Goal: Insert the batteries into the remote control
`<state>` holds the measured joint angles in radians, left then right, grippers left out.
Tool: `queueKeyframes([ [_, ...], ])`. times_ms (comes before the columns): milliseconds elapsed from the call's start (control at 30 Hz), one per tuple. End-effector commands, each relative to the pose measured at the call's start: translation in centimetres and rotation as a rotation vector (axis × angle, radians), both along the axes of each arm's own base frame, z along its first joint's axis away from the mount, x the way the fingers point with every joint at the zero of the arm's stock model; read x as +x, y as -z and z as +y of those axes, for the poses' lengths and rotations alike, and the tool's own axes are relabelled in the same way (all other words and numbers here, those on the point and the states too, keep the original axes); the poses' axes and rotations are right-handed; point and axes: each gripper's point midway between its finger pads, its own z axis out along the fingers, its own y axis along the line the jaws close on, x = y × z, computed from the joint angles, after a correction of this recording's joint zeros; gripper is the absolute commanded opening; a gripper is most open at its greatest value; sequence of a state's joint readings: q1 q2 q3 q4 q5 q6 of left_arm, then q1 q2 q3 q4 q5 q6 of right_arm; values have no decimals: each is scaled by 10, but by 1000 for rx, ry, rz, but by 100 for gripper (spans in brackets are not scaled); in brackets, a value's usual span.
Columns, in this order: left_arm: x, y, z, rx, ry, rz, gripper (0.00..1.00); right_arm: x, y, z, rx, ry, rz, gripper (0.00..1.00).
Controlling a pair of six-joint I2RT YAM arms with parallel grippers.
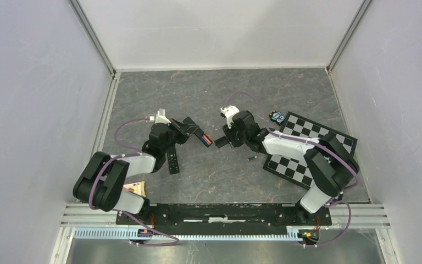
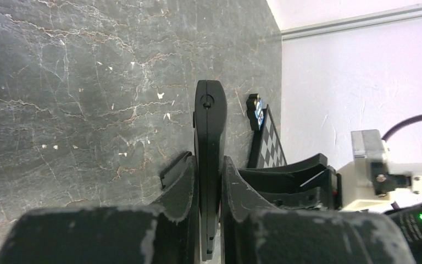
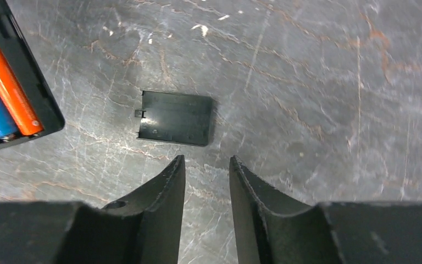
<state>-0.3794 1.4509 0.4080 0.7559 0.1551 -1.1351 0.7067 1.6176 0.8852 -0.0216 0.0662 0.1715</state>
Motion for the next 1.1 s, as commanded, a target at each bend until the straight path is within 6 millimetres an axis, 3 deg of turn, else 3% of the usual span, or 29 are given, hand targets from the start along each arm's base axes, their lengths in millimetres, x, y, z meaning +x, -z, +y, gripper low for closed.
queueKeyframes([
  [0, 1, -10, 13, 41, -53, -58, 2, 13, -11, 28, -80, -341, -168, 42],
  [267, -1, -13, 36, 89, -101, -38, 2, 2, 2, 43, -208, -750, -248, 51],
  [500, -1, -23, 52, 119, -115, -62, 2, 12, 22, 45, -288, -826, -228, 48],
  [733, -3, -25, 55, 125, -102, -68, 2, 7, 37, 46, -309, -887, -176, 47],
  [867, -3, -24, 56, 123, -101, -65, 2, 15, 39, 46, -323, -834, -148, 50],
  [1067, -3, -25, 57, 124, -101, -66, 2, 65, 21, 33, -344, -421, -198, 51],
])
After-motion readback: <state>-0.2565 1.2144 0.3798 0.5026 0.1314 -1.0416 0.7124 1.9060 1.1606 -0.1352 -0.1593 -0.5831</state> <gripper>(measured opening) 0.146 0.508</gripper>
